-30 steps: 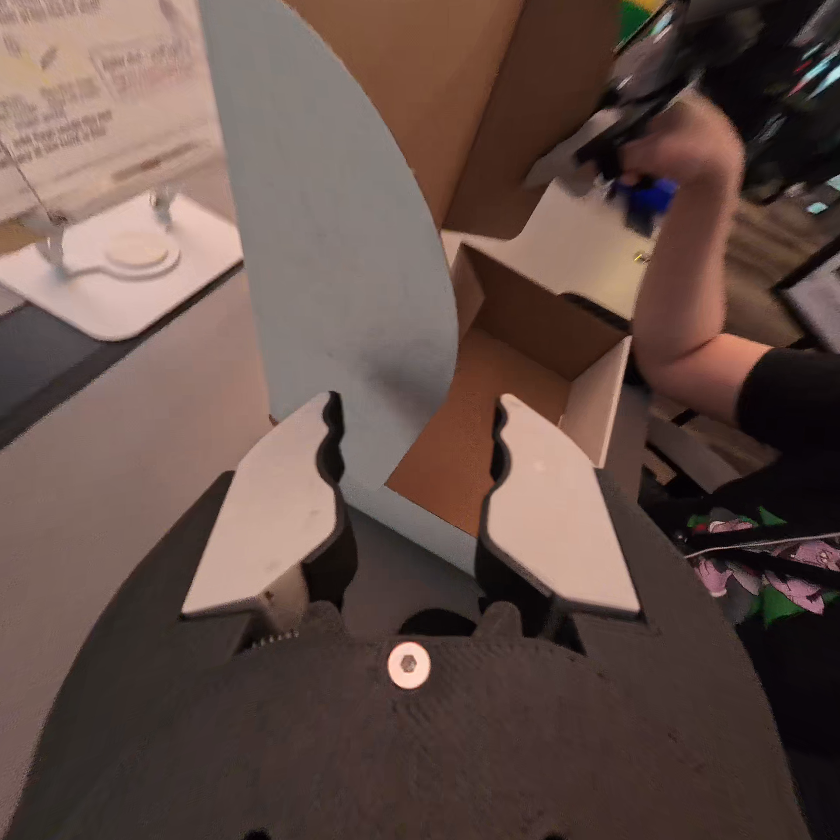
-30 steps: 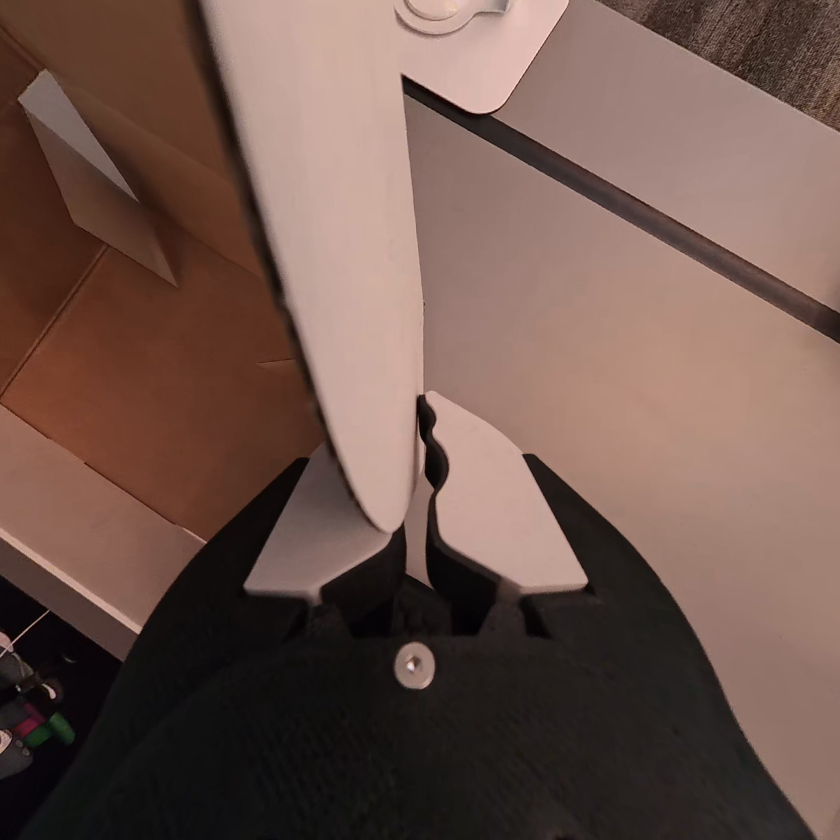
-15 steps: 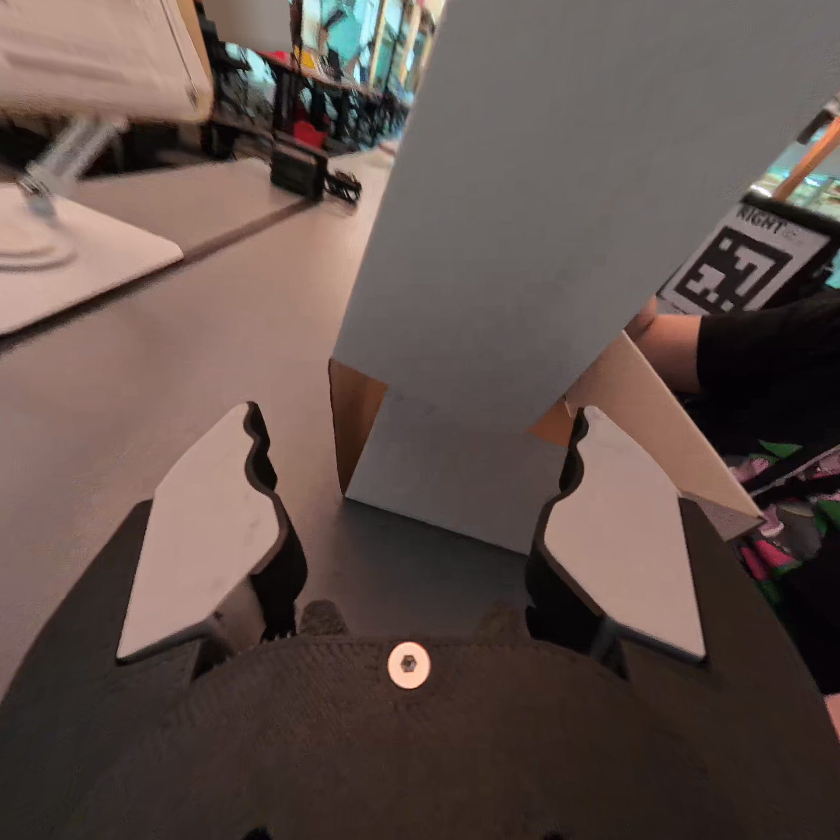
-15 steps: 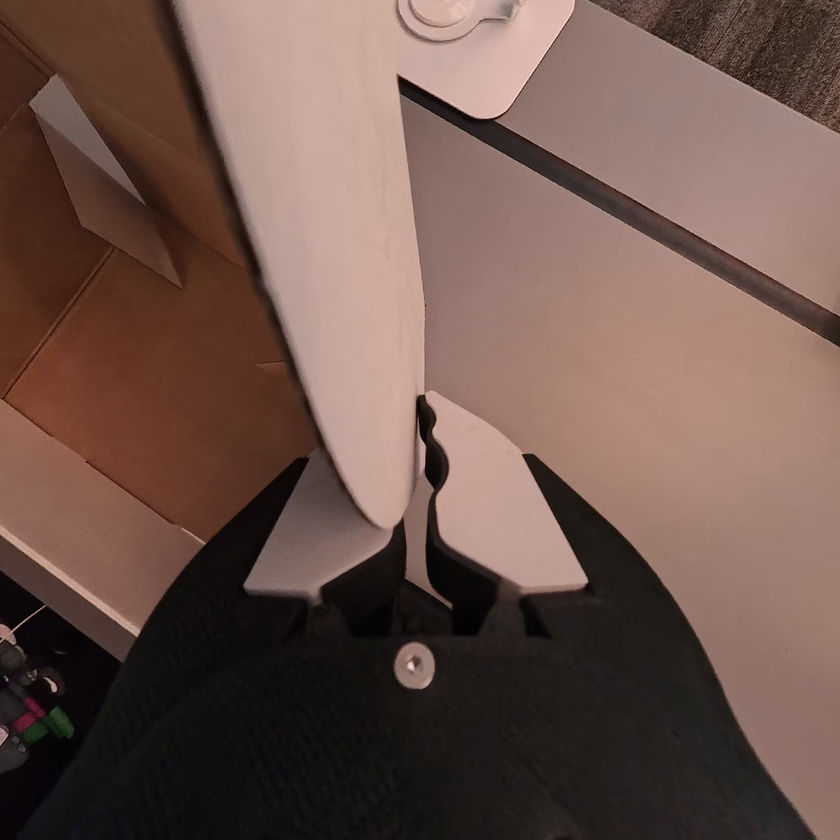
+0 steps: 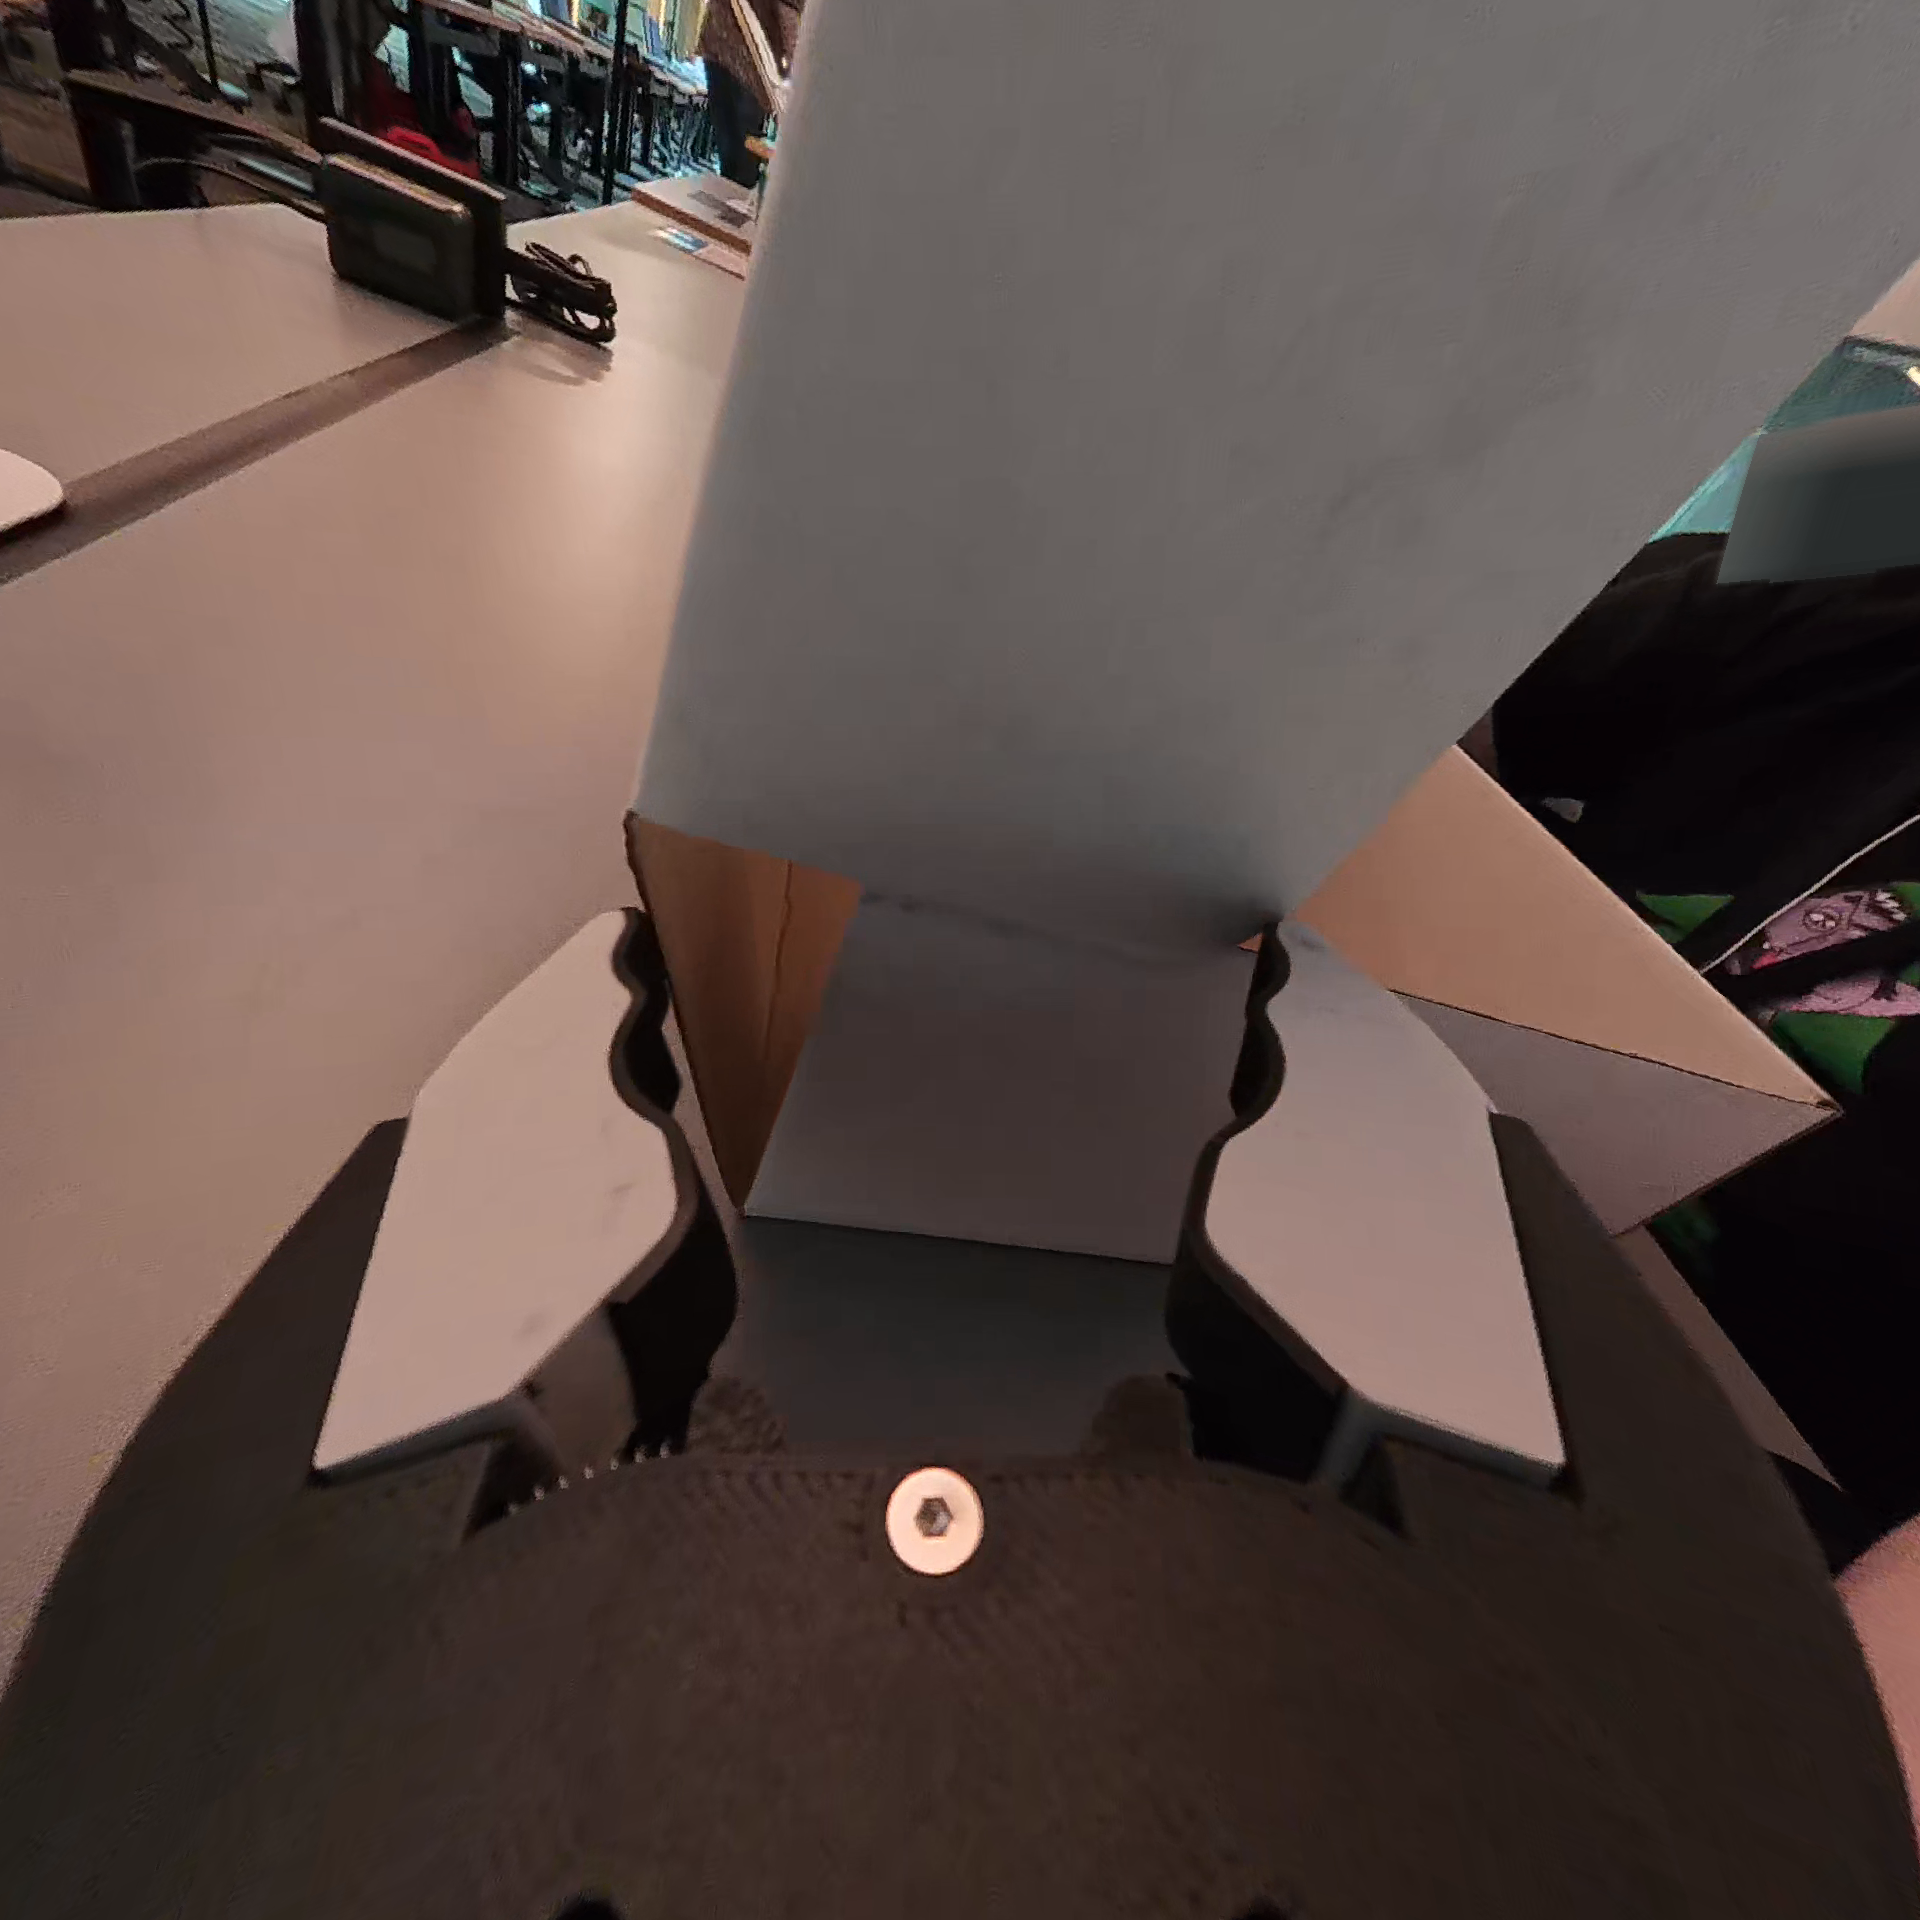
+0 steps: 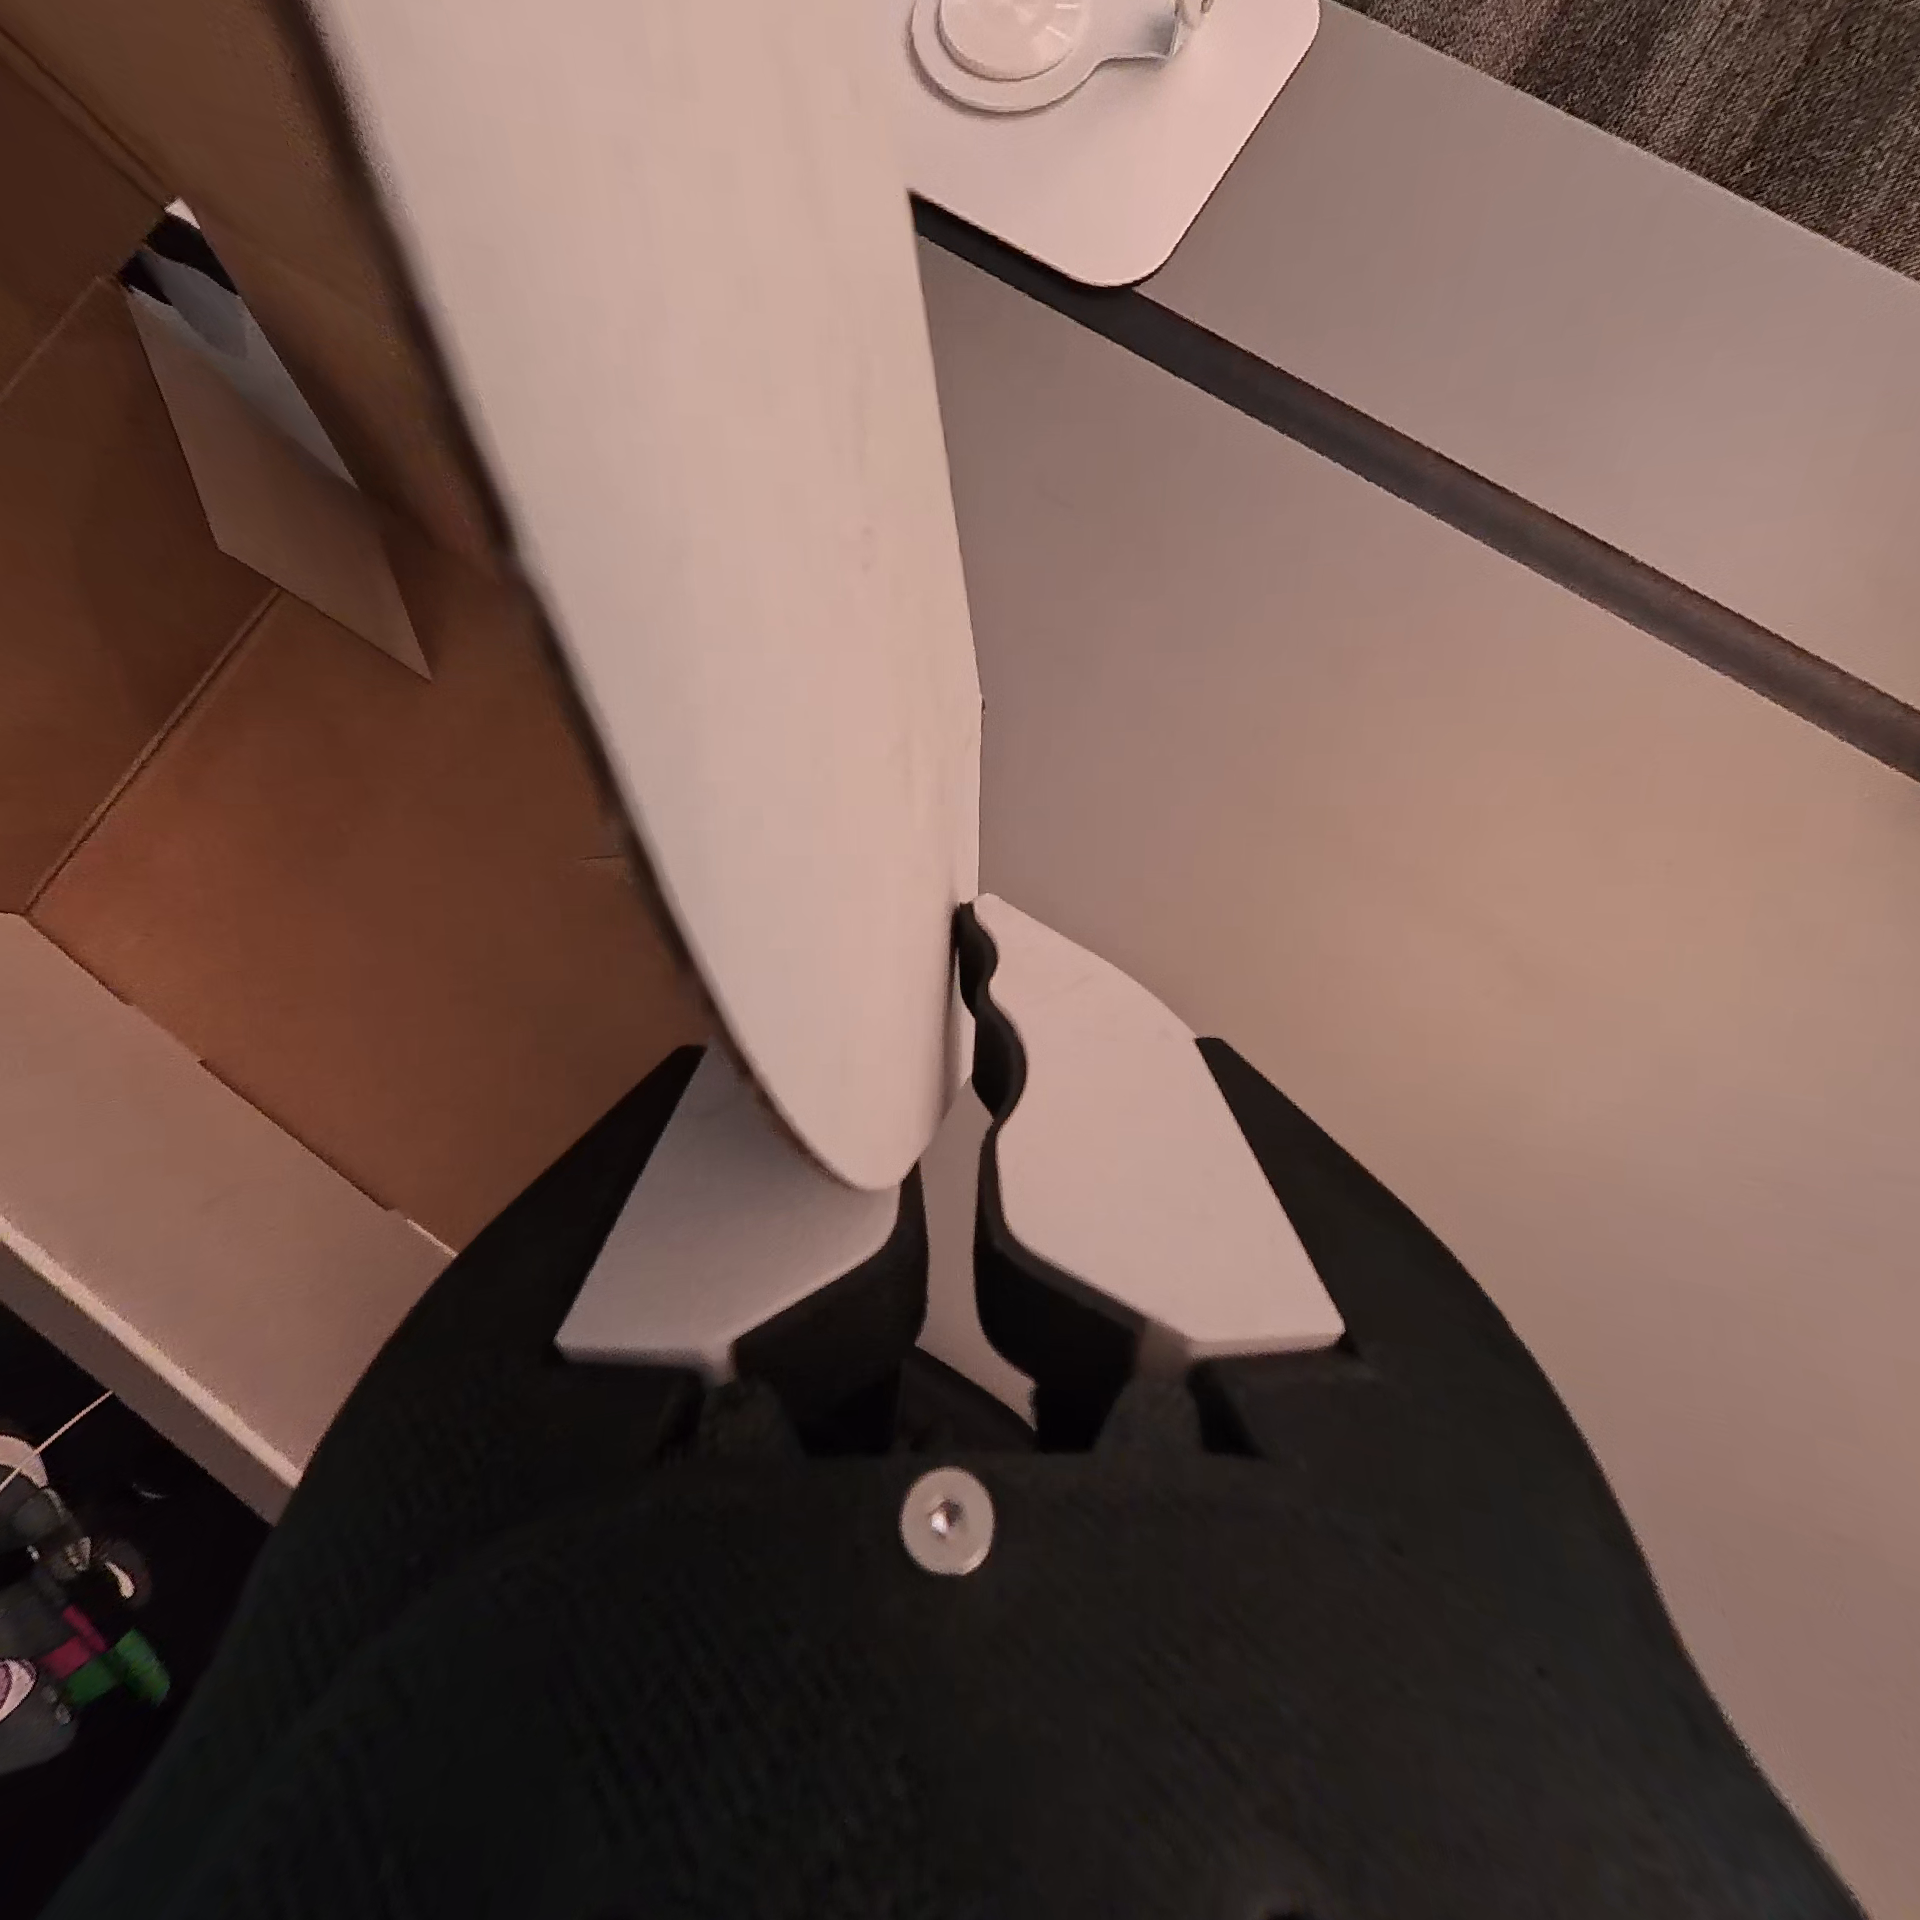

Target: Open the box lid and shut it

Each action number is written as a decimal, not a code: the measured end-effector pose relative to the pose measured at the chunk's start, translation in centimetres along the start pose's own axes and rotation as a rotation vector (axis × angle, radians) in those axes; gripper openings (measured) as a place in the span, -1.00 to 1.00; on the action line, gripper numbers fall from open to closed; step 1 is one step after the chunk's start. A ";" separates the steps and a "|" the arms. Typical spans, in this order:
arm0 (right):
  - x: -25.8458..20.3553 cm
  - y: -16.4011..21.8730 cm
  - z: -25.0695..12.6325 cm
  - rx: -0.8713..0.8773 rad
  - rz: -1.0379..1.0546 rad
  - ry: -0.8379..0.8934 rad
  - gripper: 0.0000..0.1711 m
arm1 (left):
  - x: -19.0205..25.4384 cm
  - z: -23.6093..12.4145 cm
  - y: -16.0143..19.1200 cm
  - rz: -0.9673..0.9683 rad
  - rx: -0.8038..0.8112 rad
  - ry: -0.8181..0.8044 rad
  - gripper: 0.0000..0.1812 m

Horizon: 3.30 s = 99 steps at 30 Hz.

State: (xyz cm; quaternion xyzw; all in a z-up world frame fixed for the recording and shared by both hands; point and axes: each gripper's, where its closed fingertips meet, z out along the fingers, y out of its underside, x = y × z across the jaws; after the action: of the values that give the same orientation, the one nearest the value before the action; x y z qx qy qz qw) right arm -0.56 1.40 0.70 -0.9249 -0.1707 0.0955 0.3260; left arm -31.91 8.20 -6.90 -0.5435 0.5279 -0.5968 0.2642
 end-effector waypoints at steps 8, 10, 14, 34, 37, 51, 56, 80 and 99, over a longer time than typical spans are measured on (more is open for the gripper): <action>0.1 -0.2 -0.3 0.024 0.015 -0.026 -0.96 | 0.2 -0.1 0.0 0.017 0.012 0.021 0.13; 0.0 -0.4 -0.4 0.045 0.019 -0.059 -0.95 | 0.3 -0.1 0.1 0.019 0.013 0.023 0.13; -0.2 -0.4 -0.3 0.066 0.016 -0.132 -0.89 | 0.3 -0.2 0.0 0.022 0.023 0.024 0.13; -1.5 -1.0 -1.5 0.108 -0.051 -0.135 -0.77 | 3.6 -4.1 -4.0 0.104 0.140 -0.027 0.13; -1.1 -0.6 -1.3 0.084 -0.058 -0.109 -0.71 | 3.6 -4.4 -4.1 0.106 0.149 -0.035 0.13; -0.8 -1.0 -3.1 0.159 -0.074 -0.094 -0.55 | 3.5 -5.6 -4.6 0.083 0.211 -0.040 0.12; -1.0 -1.5 -4.3 0.208 -0.099 -0.080 -0.43 | 3.5 -7.1 -5.4 0.078 0.278 -0.066 0.13; -1.3 -6.8 -4.7 0.446 0.090 -0.035 -0.93 | 6.8 -2.6 -8.9 0.154 -0.141 -0.428 0.35; 0.3 -6.4 -6.9 0.551 0.131 -0.255 -0.92 | 4.5 -7.9 -10.7 -0.084 -0.130 -0.818 -0.96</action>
State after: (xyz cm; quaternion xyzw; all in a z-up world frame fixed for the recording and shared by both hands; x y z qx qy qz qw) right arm 0.11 2.29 10.04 -0.7914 -0.1179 0.2743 0.5335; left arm -37.72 10.16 5.81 -0.7725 0.3933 -0.3071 0.3927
